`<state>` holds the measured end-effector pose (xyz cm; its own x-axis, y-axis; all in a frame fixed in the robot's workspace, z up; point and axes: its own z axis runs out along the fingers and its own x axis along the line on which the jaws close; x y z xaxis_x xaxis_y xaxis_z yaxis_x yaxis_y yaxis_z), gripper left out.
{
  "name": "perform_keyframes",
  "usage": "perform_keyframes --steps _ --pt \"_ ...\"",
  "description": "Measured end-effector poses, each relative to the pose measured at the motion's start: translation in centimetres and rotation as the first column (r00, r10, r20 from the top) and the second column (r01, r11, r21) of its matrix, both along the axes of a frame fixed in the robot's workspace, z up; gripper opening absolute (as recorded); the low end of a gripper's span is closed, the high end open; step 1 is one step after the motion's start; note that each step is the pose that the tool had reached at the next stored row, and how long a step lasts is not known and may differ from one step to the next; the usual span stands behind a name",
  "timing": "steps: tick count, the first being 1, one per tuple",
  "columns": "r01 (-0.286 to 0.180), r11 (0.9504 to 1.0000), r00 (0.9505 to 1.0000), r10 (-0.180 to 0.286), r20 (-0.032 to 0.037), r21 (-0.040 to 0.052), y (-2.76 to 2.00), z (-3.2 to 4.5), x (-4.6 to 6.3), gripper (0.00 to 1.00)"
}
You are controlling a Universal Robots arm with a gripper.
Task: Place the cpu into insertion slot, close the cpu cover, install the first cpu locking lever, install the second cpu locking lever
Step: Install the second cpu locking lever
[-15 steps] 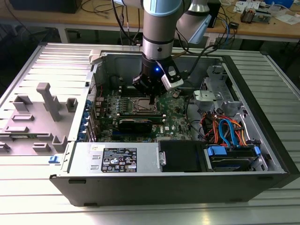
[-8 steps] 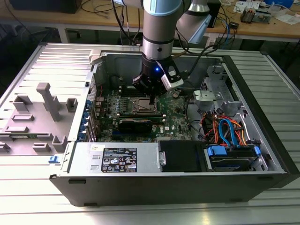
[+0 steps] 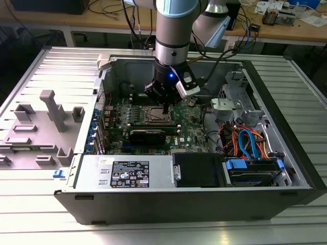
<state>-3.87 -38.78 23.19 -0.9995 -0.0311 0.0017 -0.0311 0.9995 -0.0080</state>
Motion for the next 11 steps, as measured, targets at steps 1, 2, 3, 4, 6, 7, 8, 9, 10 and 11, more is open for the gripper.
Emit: perform_keyframes --steps 1,2,3,4,6,7,8,9,10,11 --pt "0.0 1.0 1.0 0.0 0.0 -0.0001 -0.06 0.0 -0.01 0.11" --pt "0.0 1.0 1.0 0.0 0.0 0.0 -0.16 0.0 -0.01 0.11" --pt "0.0 1.0 1.0 0.0 0.0 -0.0001 -0.23 0.0 0.0 0.11" --pt "0.0 1.0 1.0 0.0 0.0 0.0001 -0.31 0.0 0.0 0.11" --pt "0.0 1.0 1.0 0.0 0.0 -0.0001 -0.46 0.0 0.0 0.11" --pt "0.0 1.0 1.0 0.0 0.0 0.0 -0.53 0.0 0.0 0.11" --pt "0.0 1.0 1.0 0.0 0.0 -0.0001 -0.6 0.0 -0.01 0.11" --pt "0.0 1.0 1.0 0.0 0.0 0.0 -0.66 0.0 -0.01 0.11" --pt "0.0 1.0 1.0 0.0 0.0 0.0 -0.74 0.0 0.0 0.11" --pt "0.0 1.0 1.0 0.0 0.0 0.0 -0.8 0.0 -0.01 0.11"
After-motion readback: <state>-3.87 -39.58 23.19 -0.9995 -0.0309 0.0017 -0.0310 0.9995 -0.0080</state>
